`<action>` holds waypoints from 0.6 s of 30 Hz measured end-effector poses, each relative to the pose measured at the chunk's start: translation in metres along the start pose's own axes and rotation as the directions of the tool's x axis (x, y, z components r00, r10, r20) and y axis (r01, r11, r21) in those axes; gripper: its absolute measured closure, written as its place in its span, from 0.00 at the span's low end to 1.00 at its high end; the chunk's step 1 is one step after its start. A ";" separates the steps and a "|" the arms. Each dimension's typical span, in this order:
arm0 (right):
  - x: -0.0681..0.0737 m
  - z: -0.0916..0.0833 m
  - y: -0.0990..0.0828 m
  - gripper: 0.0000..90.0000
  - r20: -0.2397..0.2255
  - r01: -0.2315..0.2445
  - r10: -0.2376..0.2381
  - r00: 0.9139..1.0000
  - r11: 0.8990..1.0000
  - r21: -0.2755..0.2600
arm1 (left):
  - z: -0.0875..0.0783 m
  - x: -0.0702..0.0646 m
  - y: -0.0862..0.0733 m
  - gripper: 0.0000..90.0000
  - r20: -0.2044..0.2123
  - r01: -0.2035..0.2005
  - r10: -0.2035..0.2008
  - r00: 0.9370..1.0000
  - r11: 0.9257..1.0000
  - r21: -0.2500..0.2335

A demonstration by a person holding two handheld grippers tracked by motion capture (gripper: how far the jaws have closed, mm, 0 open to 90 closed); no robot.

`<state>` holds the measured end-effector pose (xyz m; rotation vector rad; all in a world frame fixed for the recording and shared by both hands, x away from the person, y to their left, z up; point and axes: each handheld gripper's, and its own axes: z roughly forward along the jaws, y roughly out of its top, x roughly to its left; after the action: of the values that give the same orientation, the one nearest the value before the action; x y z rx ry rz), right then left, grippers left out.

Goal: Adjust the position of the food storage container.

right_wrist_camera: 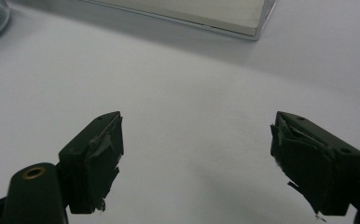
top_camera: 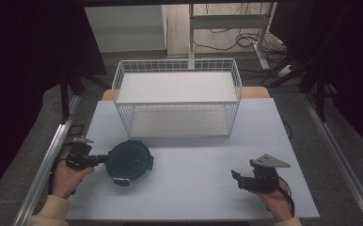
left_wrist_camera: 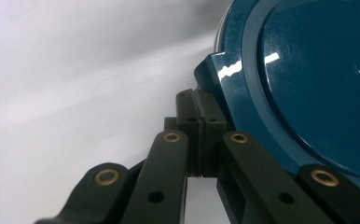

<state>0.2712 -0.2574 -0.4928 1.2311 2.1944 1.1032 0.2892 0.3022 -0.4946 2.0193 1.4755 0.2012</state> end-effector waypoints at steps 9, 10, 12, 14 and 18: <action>0.000 0.000 0.000 0.19 0.002 0.000 0.000 1.000 1.000 0.002 | 0.004 -0.016 -0.001 1.00 0.033 -0.013 0.013 0.999 1.000 -0.004; 0.000 0.000 0.000 0.19 0.003 0.000 0.000 1.000 1.000 0.002 | 0.005 -0.017 -0.001 1.00 0.036 -0.014 0.014 0.999 1.000 -0.006; 0.000 0.000 0.000 0.19 0.003 0.000 0.000 1.000 1.000 0.001 | 0.006 -0.021 -0.001 1.00 0.046 -0.016 0.017 0.999 1.000 -0.008; 0.001 0.000 0.000 0.19 -0.001 -0.001 0.001 1.000 1.000 -0.001 | 0.007 -0.025 -0.001 1.00 0.063 -0.018 0.019 0.998 1.000 -0.012; 0.001 0.000 0.000 0.19 -0.002 0.005 -0.005 1.000 1.000 0.001 | 0.009 -0.033 -0.002 1.00 0.077 -0.033 0.034 0.996 0.999 -0.014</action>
<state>0.2709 -0.2561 -0.4929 1.2243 2.1988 1.1014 0.2800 0.2697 -0.4949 2.0200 1.3901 0.1440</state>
